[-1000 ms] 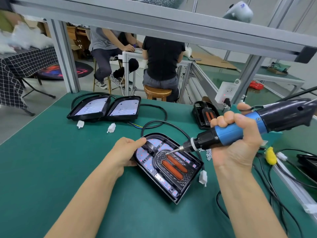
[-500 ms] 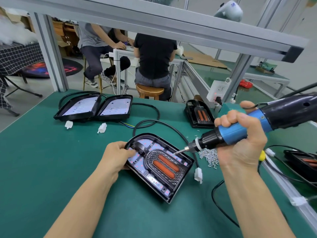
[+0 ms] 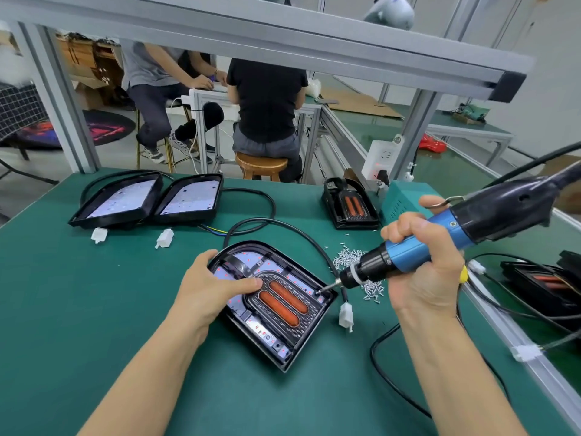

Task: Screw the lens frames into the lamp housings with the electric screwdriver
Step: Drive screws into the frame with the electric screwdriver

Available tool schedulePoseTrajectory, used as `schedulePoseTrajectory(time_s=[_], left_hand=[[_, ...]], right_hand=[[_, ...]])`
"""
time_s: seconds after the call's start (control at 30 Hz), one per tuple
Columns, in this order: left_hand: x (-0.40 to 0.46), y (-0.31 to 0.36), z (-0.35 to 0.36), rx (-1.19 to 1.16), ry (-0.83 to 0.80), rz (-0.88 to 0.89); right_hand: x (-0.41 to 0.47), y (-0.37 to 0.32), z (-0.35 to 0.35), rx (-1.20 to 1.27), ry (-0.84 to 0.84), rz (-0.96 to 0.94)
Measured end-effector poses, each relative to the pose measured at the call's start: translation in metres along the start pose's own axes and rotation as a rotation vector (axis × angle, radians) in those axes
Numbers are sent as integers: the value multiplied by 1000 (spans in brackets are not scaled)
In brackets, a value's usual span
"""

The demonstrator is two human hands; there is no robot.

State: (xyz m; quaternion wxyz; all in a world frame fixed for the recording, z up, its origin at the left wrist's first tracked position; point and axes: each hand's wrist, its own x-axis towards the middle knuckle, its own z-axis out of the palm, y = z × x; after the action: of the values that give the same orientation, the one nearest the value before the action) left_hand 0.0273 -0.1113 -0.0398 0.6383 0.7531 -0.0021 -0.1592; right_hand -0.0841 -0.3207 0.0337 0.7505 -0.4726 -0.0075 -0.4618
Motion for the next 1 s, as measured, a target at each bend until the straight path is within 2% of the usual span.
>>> schedulePoseTrajectory(time_s=[0.53,0.83,1.0], left_hand=[[-3,2,9,-89,25,60],[-1,-1,9,-102,27,34],[1,1,10,-92,26,46]], right_hand=[[-3,5,8,-82,-111,-1],[0,8,8,-92,-144,15],[2,10,10,-81,-250,43]])
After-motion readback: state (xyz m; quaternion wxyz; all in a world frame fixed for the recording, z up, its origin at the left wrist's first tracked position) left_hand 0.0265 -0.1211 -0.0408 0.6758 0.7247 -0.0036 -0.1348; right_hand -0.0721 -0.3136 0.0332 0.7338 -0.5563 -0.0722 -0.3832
